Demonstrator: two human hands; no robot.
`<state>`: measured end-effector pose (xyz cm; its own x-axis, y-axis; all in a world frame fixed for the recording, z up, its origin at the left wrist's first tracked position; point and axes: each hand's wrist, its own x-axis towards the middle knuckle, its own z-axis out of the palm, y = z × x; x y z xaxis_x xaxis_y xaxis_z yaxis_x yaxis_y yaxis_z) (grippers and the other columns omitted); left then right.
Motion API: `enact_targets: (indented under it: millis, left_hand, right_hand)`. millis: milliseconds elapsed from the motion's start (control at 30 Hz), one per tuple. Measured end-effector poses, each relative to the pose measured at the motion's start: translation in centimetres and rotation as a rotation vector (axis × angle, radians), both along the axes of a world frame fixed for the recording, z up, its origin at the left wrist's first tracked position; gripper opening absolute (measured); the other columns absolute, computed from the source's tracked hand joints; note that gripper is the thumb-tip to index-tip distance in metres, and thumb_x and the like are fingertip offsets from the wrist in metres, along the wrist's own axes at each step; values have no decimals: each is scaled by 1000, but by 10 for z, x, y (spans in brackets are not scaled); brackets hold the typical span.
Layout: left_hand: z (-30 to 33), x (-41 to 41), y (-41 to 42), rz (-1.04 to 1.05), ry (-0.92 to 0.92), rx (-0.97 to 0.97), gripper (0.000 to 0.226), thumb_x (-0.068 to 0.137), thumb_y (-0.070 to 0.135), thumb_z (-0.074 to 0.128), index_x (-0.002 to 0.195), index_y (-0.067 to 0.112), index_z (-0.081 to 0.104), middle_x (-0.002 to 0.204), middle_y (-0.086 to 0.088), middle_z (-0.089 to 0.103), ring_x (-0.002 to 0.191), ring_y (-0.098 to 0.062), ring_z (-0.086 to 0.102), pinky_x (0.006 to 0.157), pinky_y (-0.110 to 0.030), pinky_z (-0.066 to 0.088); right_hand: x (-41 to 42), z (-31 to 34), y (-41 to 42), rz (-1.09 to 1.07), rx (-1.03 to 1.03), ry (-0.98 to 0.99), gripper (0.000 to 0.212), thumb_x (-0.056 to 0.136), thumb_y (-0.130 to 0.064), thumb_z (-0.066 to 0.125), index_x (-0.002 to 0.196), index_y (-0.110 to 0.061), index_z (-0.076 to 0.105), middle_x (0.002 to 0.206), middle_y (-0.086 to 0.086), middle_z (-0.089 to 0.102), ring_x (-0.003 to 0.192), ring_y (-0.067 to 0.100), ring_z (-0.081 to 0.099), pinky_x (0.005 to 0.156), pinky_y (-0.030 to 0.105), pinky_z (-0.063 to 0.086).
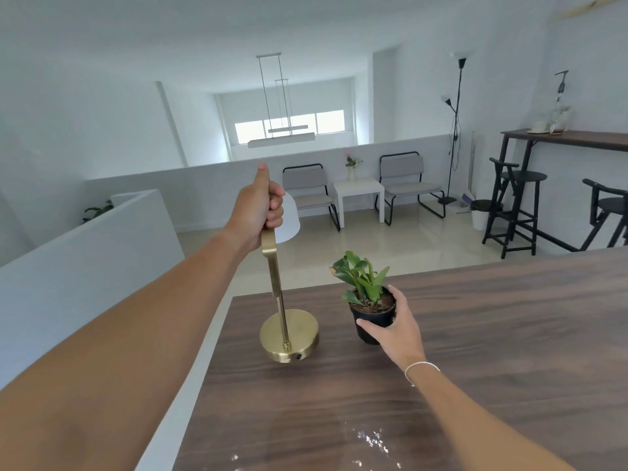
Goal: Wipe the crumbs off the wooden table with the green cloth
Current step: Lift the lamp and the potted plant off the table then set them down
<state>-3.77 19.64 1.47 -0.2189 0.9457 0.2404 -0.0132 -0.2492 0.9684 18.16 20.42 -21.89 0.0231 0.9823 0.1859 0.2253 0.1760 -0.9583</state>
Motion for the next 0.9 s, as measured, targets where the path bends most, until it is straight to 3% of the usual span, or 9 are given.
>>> enact_targets:
  millis: [333, 900]
  left_hand:
    - [-23, -23, 64, -23, -39, 8, 56, 93, 53, 32, 52, 20, 49, 39, 8, 32, 33, -9, 23, 33, -19, 22]
    - [-42, -28, 76, -32, 7, -3, 55, 94, 53, 31, 54, 20, 50, 39, 7, 33, 35, -10, 25, 36, -20, 22]
  right_hand:
    - [-24, -23, 49, -31, -23, -1, 86, 61, -33, 84, 131, -41, 36, 125, -16, 51, 114, 8, 50, 103, 30, 42]
    - [-19, -34, 67, -22, -35, 11, 91, 62, -30, 84, 136, -39, 31, 138, -8, 47, 126, 14, 47, 109, 38, 39]
